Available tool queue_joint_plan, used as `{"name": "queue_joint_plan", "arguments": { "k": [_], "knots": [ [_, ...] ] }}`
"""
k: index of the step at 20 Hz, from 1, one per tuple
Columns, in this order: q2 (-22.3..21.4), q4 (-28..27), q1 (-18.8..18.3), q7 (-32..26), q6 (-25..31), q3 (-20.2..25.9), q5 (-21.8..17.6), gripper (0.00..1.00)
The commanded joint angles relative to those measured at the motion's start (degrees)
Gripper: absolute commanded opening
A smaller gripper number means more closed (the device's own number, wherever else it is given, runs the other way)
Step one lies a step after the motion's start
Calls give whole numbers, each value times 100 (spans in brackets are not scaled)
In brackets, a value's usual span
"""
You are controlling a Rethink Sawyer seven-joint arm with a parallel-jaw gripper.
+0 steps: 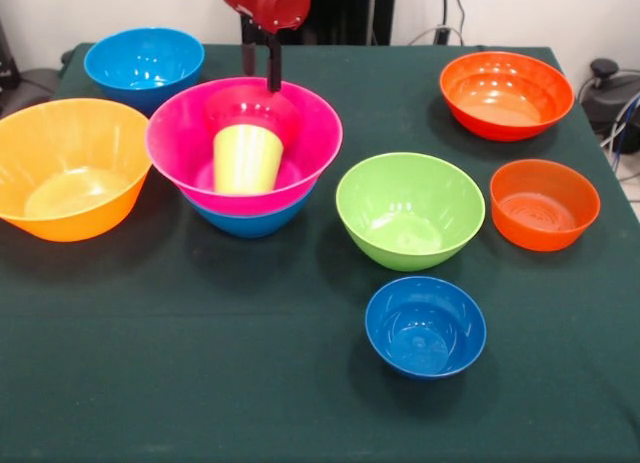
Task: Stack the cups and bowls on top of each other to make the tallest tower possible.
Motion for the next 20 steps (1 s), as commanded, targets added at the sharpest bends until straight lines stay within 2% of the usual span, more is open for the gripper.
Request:
{"name": "queue_joint_plan", "arguments": {
  "k": [1,4,14,20],
  "knots": [
    [686,-459,-68,530,-316,429,86,100],
    [605,-418,-98,505,-193,458,97,100],
    [-364,-136,240,549,893,139,312,100],
    [-392,-190,497,597,1169,-120,351,100]
  ]
}}
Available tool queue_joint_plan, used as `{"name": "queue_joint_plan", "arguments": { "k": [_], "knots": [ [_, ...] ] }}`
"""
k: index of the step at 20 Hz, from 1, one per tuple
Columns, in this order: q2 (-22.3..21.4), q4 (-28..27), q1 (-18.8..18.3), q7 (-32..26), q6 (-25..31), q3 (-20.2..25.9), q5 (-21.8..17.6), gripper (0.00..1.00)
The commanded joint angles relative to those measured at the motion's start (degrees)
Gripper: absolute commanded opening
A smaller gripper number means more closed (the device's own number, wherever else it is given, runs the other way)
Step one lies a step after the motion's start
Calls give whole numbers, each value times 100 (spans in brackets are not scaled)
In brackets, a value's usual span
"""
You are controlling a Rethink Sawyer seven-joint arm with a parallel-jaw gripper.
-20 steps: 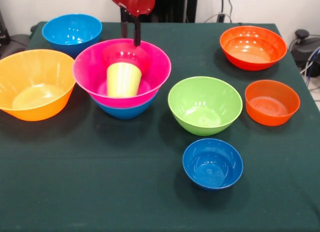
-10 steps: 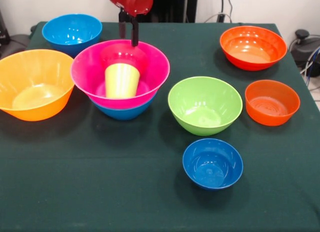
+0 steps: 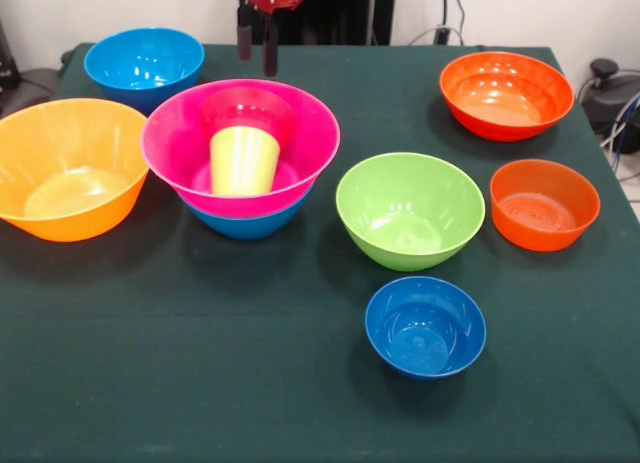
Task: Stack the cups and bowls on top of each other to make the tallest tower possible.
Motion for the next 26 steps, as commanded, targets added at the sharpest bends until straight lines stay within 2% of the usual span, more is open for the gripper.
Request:
{"name": "queue_joint_plan", "arguments": {
  "k": [1,11,26],
  "knots": [
    [-47,-138,320,598,814,21,213,100],
    [297,-161,-12,457,-51,434,105,100],
    [564,-399,-71,381,-361,422,-47,100]
  ]
}}
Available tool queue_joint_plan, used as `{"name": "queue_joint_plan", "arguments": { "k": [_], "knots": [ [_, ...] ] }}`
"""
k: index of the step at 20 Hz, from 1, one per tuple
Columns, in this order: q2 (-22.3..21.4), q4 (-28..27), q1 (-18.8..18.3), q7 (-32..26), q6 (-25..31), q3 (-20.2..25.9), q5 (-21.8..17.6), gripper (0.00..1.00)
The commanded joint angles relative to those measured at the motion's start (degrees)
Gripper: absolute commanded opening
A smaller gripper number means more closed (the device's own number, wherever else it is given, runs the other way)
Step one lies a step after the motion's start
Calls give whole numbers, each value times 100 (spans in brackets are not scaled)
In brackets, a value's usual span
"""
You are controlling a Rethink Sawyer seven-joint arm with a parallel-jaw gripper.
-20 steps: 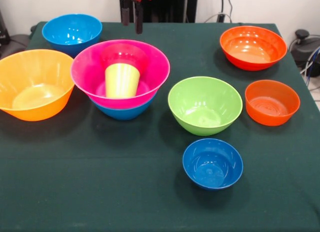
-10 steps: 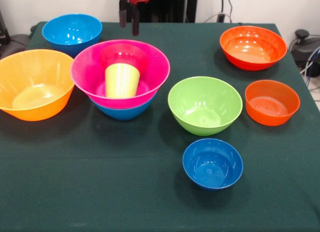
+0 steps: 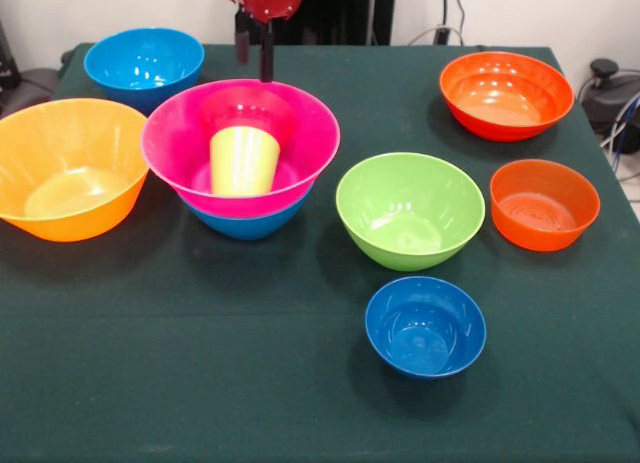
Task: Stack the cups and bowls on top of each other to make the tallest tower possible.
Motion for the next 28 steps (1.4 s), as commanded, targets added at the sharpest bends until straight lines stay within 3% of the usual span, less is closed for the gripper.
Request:
{"name": "queue_joint_plan", "arguments": {
  "k": [1,18,28],
  "knots": [
    [339,-304,-39,390,-446,506,-99,100],
    [585,-383,-353,365,-859,1037,-153,100],
    [833,-424,-458,351,-784,1184,-133,100]
  ]
}}
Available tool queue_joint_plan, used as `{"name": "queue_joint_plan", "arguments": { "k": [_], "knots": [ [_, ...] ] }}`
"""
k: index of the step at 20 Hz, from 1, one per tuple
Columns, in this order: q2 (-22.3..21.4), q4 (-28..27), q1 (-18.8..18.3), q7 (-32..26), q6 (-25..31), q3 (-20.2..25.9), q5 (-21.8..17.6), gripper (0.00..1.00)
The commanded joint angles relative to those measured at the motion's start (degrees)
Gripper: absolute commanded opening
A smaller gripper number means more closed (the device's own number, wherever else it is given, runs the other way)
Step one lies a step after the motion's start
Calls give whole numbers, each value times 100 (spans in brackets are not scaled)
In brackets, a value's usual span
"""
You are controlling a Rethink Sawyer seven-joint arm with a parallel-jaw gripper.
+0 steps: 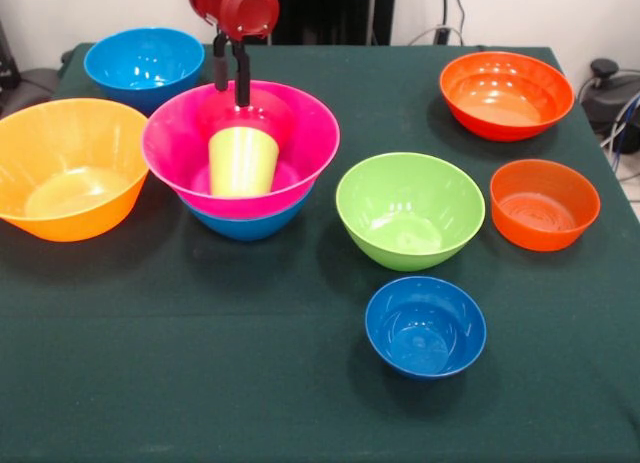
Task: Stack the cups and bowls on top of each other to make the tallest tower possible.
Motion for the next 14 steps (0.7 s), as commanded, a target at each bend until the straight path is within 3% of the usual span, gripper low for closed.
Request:
{"name": "queue_joint_plan", "arguments": {
  "k": [1,14],
  "knots": [
    [723,-295,30,351,-241,691,-138,100],
    [727,-313,252,434,-135,405,-67,100]
  ]
}}
